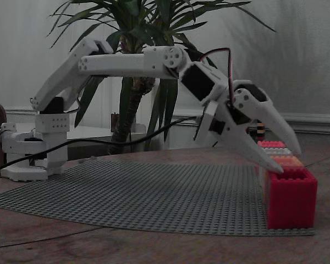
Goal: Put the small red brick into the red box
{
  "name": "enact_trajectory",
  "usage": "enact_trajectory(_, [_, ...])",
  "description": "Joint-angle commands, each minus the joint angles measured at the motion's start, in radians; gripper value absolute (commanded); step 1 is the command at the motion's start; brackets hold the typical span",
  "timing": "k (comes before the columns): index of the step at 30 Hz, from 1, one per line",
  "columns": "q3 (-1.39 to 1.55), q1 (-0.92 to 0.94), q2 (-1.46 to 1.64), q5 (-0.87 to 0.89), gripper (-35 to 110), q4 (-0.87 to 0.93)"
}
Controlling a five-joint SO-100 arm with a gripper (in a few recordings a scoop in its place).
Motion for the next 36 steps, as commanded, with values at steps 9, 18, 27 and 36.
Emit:
enact_trajectory(9, [0.515, -0.043, 0.801, -0.051, 0, 0.051])
enact_trajectory(18, [1.473, -0.192, 1.434, -0.169, 0, 0.069])
enact_trajectory(27, [2.031, -0.258, 1.988, -0.115, 0, 0.173])
enact_trajectory(36, [2.249, -0.258, 2.355, -0.078, 0, 0.322])
